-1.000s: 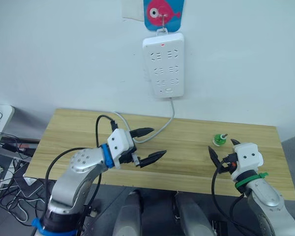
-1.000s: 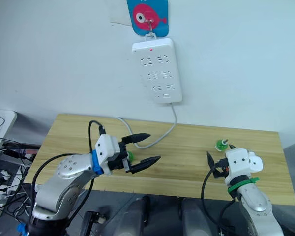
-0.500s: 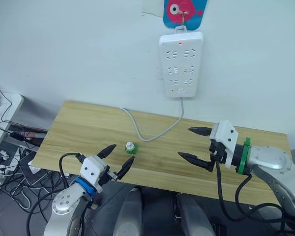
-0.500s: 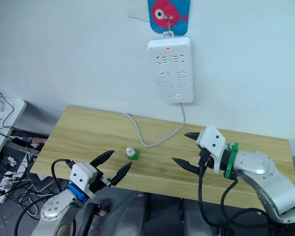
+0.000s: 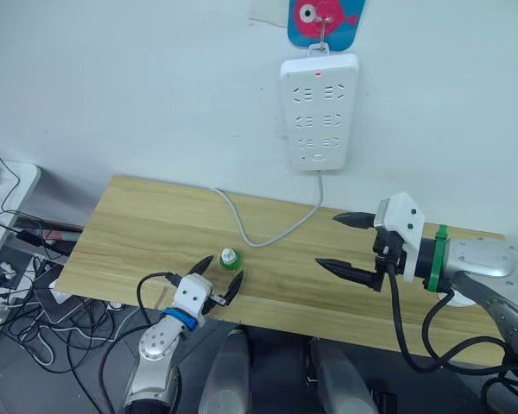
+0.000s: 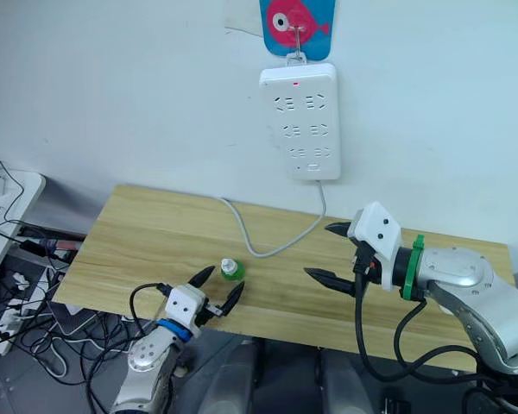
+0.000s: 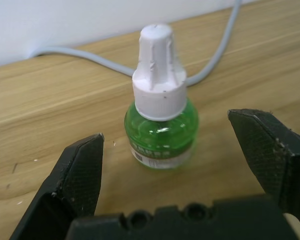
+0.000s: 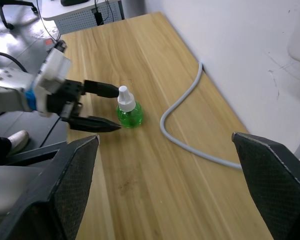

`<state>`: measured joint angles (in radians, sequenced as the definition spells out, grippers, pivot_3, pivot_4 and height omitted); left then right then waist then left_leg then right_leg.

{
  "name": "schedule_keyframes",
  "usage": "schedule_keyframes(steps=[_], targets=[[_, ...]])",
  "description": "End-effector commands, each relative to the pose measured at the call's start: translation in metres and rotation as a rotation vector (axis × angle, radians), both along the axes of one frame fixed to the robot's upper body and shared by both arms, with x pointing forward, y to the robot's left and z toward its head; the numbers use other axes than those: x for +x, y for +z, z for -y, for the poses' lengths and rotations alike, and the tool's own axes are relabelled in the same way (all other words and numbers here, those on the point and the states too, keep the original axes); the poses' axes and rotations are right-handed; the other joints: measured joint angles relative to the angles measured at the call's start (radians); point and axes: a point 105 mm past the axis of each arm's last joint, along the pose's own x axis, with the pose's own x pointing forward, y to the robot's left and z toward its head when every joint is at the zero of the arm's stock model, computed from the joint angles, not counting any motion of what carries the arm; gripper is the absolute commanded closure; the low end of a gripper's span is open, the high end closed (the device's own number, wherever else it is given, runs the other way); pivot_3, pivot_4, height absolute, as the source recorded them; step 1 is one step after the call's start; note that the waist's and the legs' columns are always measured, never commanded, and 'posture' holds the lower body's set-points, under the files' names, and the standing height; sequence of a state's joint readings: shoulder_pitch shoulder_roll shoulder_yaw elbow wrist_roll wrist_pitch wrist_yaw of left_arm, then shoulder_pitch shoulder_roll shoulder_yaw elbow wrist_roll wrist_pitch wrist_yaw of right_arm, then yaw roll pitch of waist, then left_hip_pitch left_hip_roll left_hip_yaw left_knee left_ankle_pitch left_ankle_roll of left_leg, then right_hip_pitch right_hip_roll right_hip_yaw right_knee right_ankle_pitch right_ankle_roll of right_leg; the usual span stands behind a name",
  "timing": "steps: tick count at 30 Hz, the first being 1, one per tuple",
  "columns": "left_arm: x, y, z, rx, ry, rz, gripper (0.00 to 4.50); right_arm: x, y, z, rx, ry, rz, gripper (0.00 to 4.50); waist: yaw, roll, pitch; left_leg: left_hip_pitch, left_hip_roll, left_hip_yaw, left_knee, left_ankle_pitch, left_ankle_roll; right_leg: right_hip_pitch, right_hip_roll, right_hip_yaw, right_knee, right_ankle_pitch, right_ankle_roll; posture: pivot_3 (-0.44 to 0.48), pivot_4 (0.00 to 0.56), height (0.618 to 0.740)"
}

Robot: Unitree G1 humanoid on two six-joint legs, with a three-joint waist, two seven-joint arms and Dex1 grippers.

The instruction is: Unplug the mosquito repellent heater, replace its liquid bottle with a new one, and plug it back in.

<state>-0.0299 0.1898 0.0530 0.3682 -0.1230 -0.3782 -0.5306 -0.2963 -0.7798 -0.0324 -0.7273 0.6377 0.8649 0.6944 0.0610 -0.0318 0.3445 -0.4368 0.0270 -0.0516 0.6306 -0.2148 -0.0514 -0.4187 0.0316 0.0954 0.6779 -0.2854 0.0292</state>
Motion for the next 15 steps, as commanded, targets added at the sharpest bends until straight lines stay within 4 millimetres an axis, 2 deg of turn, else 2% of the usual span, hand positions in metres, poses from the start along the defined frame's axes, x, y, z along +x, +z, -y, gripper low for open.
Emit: schedule_keyframes(steps=[1,7,15], targets=[[0.002,-0.003,0.005,0.0,-0.006,0.017,0.0,-0.011,0.014,-0.002,-0.006,0.029,0.031,0.05,-0.007,-0.001,0.005,0.0,0.0,0.0,0.0,0.0,0.0,0.0,0.0,0.0,0.0,0.0,0.0,0.108,0.405,0.74],[0.011,-0.004,0.008,0.001,0.002,0.034,0.0,-0.024,0.015,-0.007,-0.036,0.103,0.009,0.05,-0.023,-0.001,0.01,0.0,0.0,-0.001,0.0,0.0,0.0,0.0,0.0,-0.001,0.001,0.001,0.0,0.101,0.41,0.74],[0.018,-0.007,0.003,0.03,0.045,0.044,0.0,-0.02,0.018,-0.005,-0.025,0.071,0.012,0.05,-0.037,-0.001,0.012,0.0,0.0,-0.001,0.0,0.0,0.0,0.0,0.0,-0.001,0.002,0.001,0.001,0.095,0.411,0.74]])
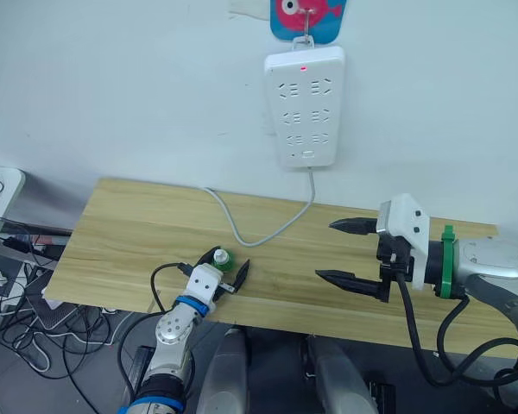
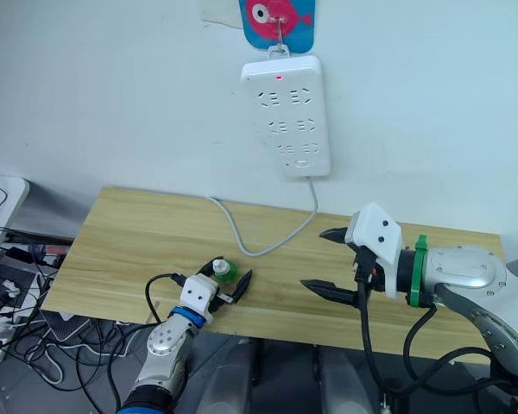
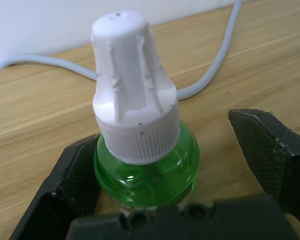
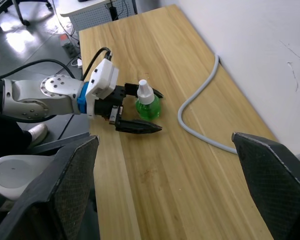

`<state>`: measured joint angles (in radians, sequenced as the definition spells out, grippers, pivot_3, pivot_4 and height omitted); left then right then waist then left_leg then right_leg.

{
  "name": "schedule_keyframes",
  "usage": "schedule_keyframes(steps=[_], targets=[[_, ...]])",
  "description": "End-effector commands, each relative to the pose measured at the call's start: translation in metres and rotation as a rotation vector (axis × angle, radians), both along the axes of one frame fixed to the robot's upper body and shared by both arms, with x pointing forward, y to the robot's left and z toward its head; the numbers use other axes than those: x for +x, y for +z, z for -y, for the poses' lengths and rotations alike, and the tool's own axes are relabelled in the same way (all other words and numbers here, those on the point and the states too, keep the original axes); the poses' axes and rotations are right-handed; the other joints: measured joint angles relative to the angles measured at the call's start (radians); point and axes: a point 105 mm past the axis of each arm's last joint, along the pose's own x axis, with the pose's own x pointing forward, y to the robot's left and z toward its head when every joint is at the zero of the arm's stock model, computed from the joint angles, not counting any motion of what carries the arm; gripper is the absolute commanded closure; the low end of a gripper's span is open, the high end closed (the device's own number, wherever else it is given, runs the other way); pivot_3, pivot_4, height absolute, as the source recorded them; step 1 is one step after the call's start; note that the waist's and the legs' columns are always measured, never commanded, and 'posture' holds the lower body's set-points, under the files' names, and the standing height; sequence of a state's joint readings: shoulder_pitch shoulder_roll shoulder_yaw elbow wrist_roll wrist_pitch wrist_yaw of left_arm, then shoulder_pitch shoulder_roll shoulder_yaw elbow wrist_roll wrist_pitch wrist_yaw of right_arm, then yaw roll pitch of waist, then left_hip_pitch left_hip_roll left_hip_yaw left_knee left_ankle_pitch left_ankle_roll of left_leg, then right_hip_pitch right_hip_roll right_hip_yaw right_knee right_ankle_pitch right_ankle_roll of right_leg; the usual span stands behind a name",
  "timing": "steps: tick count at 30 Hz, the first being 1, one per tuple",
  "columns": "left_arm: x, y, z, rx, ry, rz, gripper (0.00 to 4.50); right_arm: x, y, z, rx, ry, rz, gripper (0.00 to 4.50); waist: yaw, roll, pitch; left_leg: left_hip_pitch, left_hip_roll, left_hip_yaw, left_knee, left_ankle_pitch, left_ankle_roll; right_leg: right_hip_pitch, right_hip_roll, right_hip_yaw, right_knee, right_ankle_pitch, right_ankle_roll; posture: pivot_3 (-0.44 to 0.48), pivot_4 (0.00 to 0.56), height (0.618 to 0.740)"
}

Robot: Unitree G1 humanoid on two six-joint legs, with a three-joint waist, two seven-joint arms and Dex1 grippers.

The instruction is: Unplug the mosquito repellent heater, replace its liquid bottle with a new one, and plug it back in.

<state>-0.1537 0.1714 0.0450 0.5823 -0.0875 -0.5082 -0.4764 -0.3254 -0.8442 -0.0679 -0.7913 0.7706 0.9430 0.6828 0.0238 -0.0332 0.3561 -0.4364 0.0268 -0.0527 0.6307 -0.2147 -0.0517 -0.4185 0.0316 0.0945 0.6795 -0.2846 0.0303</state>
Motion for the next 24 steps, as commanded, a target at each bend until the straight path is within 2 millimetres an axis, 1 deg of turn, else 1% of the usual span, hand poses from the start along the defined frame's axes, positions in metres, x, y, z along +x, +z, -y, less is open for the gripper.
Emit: schedule_keyframes(steps=[1,2,3,4,7,8,11,13,16,17,18,20,22,24], targets=[[-0.002,-0.004,-0.003,0.017,0.02,0.004,0.0,-0.004,0.01,0.0,0.006,0.005,0.041,0.05,0.0,0.0,0.0,0.0,0.0,0.0,0.0,0.0,0.0,0.0,0.0,0.0,0.0,0.0,0.0,0.095,0.409,0.74],[-0.002,-0.005,-0.003,0.018,0.021,-0.002,0.37,-0.003,0.011,0.0,0.008,-0.001,0.045,0.0,0.0,0.0,0.0,0.0,0.0,0.0,0.0,0.0,0.0,0.0,0.0,0.0,0.0,0.0,0.0,0.095,0.409,0.74],[-0.003,-0.006,-0.004,0.018,0.024,-0.004,0.57,-0.003,0.011,0.0,0.011,-0.007,0.047,0.0,0.0,0.0,0.0,0.0,0.0,0.001,0.0,0.0,0.0,0.0,0.0,0.0,0.0,0.0,0.0,0.094,0.406,0.74],[-0.004,-0.007,-0.005,0.018,0.028,-0.006,0.87,-0.002,0.012,0.0,0.011,-0.009,0.049,0.0,-0.001,0.0,0.0,0.0,0.0,0.001,0.0,0.0,0.0,0.0,0.0,0.0,0.0,0.0,0.0,0.094,0.406,0.74],[-0.007,-0.009,-0.007,0.019,0.035,-0.008,1.83,-0.001,0.013,0.0,0.015,-0.02,0.055,0.0,-0.001,0.0,0.0,0.0,0.0,0.001,0.0,0.0,0.0,0.0,0.0,0.0,0.0,0.0,0.0,0.099,0.399,0.74],[-0.008,-0.008,-0.006,0.02,0.029,-0.006,2.21,0.0,0.013,0.001,0.016,-0.029,0.058,0.0,-0.001,0.0,0.0,0.0,0.0,0.001,0.0,0.0,0.0,0.0,0.0,0.0,0.0,0.0,0.0,0.099,0.399,0.74],[-0.008,-0.002,0.001,0.018,-0.013,0.003,2.24,0.004,0.01,0.003,0.019,-0.069,0.061,0.0,-0.001,0.0,0.0,0.0,0.0,0.001,0.0,0.0,0.0,0.0,0.0,0.0,0.0,0.0,0.0,0.11,0.391,0.74],[-0.006,0.008,0.014,0.024,-0.086,0.016,2.24,0.008,0.007,0.004,0.04,-0.122,0.061,0.0,0.001,0.0,0.0,0.0,0.0,0.0,0.0,0.0,-0.001,0.0,0.0,0.0,0.0,0.0,0.0,0.122,0.386,0.74],[-0.002,0.039,0.043,0.061,-0.306,0.058,2.24,0.006,-0.008,-0.002,0.092,-0.173,0.044,0.0,0.005,0.0,0.0,-0.001,0.0,-0.001,0.0,0.002,-0.004,0.0,0.0,-0.001,0.0,0.0,0.0,0.14,0.381,0.74],[0.0,0.051,0.052,0.069,-0.377,0.064,2.24,0.005,-0.013,-0.004,0.097,-0.181,0.044,0.0,0.005,0.0,0.0,-0.001,0.0,-0.001,0.0,0.003,-0.004,0.0,0.0,-0.002,0.0,0.0,0.0,0.15,0.377,0.74],[0.001,0.058,0.056,0.072,-0.417,0.062,2.24,0.005,-0.018,-0.006,0.096,-0.186,0.05,0.0,0.005,0.0,0.0,-0.001,0.0,-0.002,-0.001,0.003,-0.005,0.0,0.0,-0.002,0.001,0.0,0.0,0.156,0.373,0.74],[-0.001,0.077,0.072,0.073,-0.578,0.064,2.24,0.014,-0.023,-0.008,0.108,-0.254,0.103,0.0,0.002,0.0,0.0,-0.001,0.0,-0.002,-0.001,0.004,-0.007,-0.001,0.001,-0.005,0.001,0.0,0.0,0.167,0.361,0.74],[-0.001,0.089,0.084,0.085,-0.719,0.043,2.24,0.02,-0.027,-0.014,0.131,-0.281,0.134,0.0,-0.001,0.001,0.0,-0.001,0.0,-0.001,0.0,0.005,-0.009,-0.001,0.001,-0.005,0.001,0.0,0.0,0.169,0.346,0.74],[-0.002,0.094,0.092,0.101,-0.822,0.015,2.24,0.023,-0.028,-0.023,0.155,-0.284,0.153,0.0,-0.003,0.001,-0.001,0.0,0.0,0.0,-0.001,0.007,-0.011,-0.001,0.002,-0.004,0.001,0.0,0.0,0.165,0.337,0.74]])
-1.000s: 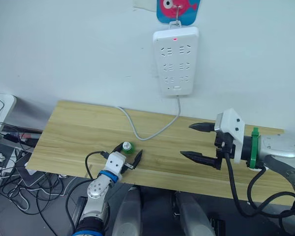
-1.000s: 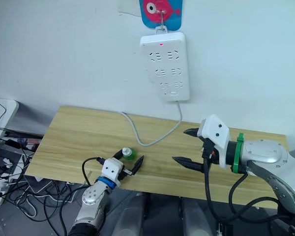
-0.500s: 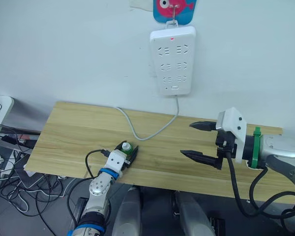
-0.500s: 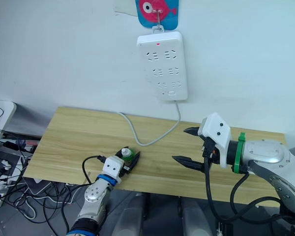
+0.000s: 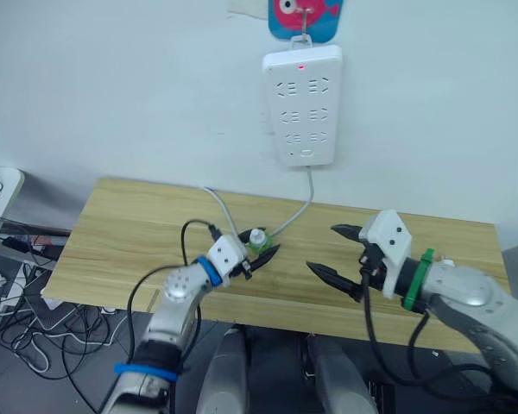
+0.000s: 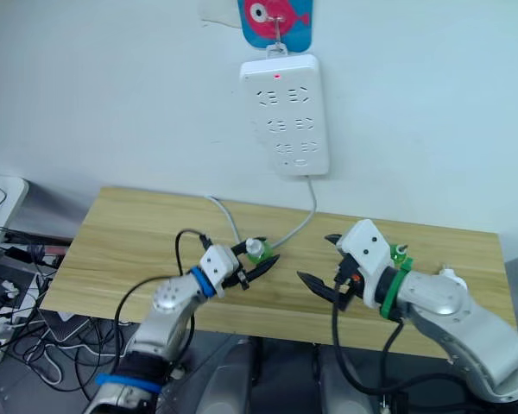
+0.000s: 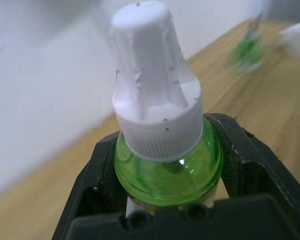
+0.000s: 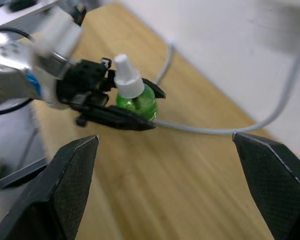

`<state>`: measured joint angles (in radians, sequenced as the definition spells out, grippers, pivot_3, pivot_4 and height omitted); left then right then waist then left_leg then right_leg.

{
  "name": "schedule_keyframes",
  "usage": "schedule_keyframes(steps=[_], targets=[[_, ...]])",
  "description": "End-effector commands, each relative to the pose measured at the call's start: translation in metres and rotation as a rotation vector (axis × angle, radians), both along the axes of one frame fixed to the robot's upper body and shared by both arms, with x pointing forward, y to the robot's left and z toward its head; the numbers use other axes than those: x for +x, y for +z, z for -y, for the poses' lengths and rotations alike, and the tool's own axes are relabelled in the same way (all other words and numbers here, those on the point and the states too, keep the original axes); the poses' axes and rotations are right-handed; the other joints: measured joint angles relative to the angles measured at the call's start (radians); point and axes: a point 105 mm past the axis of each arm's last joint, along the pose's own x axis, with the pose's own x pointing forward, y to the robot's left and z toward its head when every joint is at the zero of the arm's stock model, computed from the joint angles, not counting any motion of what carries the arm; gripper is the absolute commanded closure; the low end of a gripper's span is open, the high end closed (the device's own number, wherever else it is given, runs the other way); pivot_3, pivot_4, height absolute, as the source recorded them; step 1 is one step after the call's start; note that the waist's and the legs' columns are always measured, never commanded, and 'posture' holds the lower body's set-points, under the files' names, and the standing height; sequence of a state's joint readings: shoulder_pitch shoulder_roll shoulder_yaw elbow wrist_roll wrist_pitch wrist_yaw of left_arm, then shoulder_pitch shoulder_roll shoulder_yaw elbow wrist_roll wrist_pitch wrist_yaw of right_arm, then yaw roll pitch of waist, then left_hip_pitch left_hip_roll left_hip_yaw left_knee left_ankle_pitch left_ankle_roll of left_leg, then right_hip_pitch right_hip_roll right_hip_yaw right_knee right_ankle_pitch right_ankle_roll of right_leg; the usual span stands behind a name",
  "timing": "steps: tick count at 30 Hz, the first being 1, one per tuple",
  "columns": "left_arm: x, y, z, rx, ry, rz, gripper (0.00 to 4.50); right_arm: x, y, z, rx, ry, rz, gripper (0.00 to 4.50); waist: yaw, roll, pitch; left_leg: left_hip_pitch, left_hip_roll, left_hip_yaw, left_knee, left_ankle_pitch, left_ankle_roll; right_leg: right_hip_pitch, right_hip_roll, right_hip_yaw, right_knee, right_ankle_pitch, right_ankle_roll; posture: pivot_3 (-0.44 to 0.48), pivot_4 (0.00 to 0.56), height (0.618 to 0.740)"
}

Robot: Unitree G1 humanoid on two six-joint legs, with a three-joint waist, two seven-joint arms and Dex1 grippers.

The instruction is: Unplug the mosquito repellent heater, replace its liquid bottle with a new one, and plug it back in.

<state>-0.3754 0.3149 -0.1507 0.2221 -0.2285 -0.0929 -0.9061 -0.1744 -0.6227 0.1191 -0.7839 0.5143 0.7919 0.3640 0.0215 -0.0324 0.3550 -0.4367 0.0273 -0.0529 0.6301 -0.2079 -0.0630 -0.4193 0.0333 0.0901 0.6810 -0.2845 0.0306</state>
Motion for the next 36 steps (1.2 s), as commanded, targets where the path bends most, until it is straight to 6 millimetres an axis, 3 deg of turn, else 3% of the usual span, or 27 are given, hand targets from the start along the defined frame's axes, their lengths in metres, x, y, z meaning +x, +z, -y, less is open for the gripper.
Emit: schedule_keyframes(steps=[1,6,20,29,30,36], targets=[[-0.011,0.005,0.018,0.031,-0.21,-0.065,2.24,0.003,0.006,-0.014,0.028,-0.01,0.09,0.0,0.0,0.0,0.0,0.0,0.0,0.0,0.0,0.0,0.0,0.0,0.0,0.0,0.0,0.0,0.0,0.156,0.326,0.74],[-0.006,0.015,0.032,0.11,-0.338,-0.049,2.24,0.006,0.005,-0.024,0.064,-0.053,0.115,0.0,0.001,-0.001,-0.001,-0.001,0.0,-0.002,0.0,0.001,-0.001,0.0,0.001,-0.002,0.0,0.0,0.0,0.124,0.306,0.74],[-0.003,0.019,0.045,0.134,-0.383,-0.008,2.24,0.015,-0.009,-0.044,0.139,-0.118,0.061,0.0,-0.001,-0.002,-0.003,-0.002,0.0,-0.004,0.001,0.001,-0.002,0.0,0.0,-0.004,0.001,0.001,-0.002,0.105,0.295,0.74],[-0.002,0.016,0.045,0.133,-0.375,-0.016,2.24,0.017,-0.013,-0.041,0.137,-0.108,0.071,3.19,-0.001,-0.002,-0.003,-0.002,0.0,-0.004,0.001,0.001,-0.002,-0.001,0.0,-0.004,0.002,0.003,-0.005,0.114,0.314,0.74],[-0.002,0.016,0.044,0.134,-0.374,-0.018,2.24,0.016,-0.013,-0.041,0.134,-0.1,0.075,3.4,-0.001,-0.002,-0.003,-0.002,0.0,-0.004,0.001,0.001,-0.002,-0.001,0.0,-0.004,0.002,0.003,-0.005,0.114,0.314,0.74],[-0.017,0.011,0.042,0.165,-0.48,0.002,2.24,0.008,-0.01,-0.043,0.135,-0.023,0.073,3.39,-0.001,-0.002,-0.003,-0.002,0.0,-0.004,0.002,0.001,-0.001,-0.001,0.0,-0.004,0.003,0.003,-0.006,0.124,0.319,0.74]])
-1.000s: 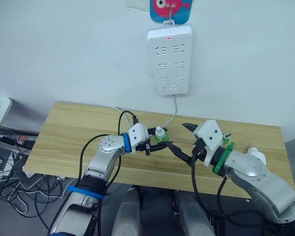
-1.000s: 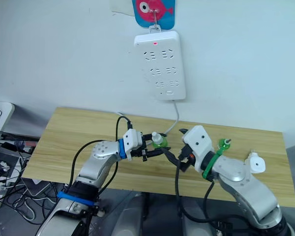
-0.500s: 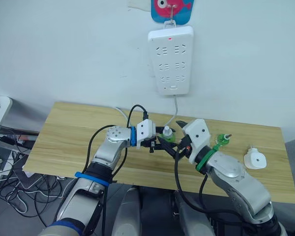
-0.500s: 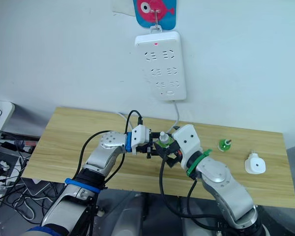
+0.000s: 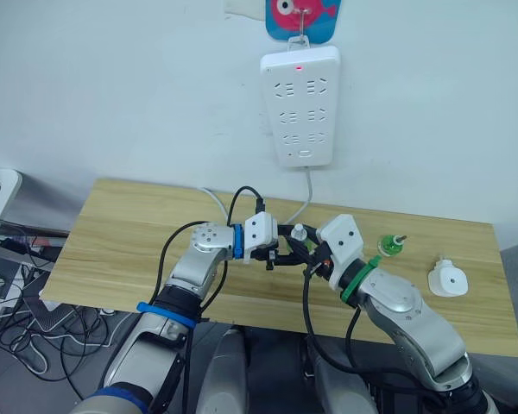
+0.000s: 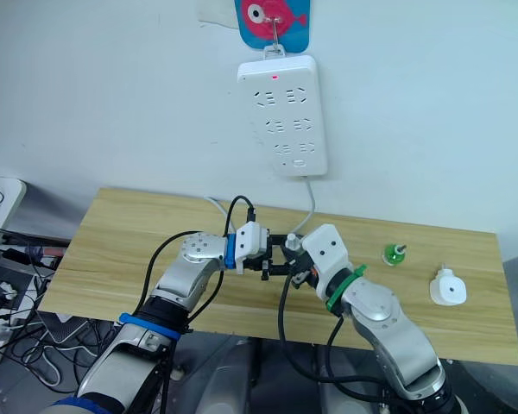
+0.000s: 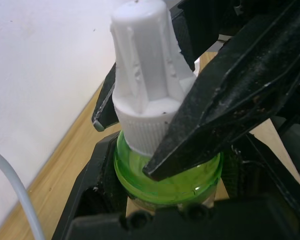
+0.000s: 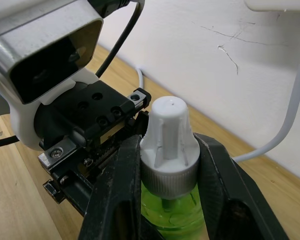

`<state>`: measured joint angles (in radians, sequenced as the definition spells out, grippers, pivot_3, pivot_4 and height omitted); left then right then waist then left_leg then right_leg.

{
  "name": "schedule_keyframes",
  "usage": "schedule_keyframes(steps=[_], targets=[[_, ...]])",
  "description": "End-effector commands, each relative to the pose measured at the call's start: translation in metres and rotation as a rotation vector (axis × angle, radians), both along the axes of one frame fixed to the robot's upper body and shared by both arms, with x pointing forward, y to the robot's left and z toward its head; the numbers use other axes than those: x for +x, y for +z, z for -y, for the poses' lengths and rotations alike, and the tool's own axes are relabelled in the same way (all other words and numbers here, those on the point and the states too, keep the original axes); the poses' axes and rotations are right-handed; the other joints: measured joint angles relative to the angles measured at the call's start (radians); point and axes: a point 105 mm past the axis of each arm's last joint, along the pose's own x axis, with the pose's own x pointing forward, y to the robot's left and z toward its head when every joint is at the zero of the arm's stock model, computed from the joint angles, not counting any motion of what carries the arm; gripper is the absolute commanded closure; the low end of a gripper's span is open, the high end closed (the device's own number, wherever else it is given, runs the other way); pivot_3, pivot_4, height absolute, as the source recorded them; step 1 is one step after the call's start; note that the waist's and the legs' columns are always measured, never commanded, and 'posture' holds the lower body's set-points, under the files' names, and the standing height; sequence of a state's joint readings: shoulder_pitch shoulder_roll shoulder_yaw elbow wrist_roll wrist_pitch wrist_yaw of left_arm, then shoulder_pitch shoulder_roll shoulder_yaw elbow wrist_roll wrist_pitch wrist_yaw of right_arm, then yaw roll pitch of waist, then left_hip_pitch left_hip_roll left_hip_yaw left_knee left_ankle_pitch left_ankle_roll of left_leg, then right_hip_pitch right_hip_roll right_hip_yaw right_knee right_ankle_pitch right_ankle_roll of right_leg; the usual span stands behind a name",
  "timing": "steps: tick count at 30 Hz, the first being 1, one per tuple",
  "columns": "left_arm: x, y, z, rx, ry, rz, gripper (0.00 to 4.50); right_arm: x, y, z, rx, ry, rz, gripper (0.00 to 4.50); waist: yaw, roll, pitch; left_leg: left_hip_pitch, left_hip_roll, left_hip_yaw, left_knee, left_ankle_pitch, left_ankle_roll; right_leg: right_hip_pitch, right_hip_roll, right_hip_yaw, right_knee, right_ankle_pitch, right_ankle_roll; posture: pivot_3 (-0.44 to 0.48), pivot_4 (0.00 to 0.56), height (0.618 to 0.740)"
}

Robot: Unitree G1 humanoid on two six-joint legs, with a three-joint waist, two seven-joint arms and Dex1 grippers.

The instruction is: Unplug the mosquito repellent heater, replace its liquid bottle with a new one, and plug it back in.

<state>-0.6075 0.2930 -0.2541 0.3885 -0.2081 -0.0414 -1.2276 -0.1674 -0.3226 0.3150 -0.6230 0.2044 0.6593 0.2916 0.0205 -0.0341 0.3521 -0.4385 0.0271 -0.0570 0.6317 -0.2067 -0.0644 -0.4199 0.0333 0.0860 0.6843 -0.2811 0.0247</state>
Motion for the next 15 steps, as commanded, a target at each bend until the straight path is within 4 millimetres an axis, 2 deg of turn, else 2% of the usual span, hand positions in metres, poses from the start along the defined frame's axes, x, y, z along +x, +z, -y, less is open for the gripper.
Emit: schedule_keyframes(steps=[1,5,10,15], targets=[[-0.015,0.003,0.002,0.006,-0.116,0.05,2.24,-0.012,0.014,-0.004,0.024,0.098,0.046,3.39,0.0,0.0,0.0,0.0,0.0,0.0,0.0,0.0,0.0,0.0,0.0,0.0,0.0,0.0,0.0,0.132,0.321,0.74],[-0.05,-0.005,-0.011,0.114,-0.455,0.143,2.24,-0.042,0.025,-0.013,-0.096,0.526,0.111,3.39,0.0,0.0,0.0,0.001,-0.001,0.001,0.002,0.0,0.0,0.0,0.0,0.0,0.003,0.0,0.0,0.143,0.327,0.74],[-0.059,-0.006,-0.012,0.175,-0.603,0.201,2.24,-0.052,0.021,-0.002,-0.194,0.868,0.075,3.39,0.003,0.0,0.0,0.002,0.0,-0.001,0.006,-0.002,0.004,0.002,0.001,-0.001,0.007,0.0,0.0,0.169,0.325,0.74],[-0.053,-0.002,-0.006,0.161,-0.62,0.206,2.24,-0.045,0.023,0.002,-0.211,0.928,0.065,3.39,0.003,0.0,0.0,0.002,-0.001,-0.003,0.013,-0.003,0.005,0.006,0.001,-0.002,0.008,-0.001,0.002,0.169,0.325,0.74]])
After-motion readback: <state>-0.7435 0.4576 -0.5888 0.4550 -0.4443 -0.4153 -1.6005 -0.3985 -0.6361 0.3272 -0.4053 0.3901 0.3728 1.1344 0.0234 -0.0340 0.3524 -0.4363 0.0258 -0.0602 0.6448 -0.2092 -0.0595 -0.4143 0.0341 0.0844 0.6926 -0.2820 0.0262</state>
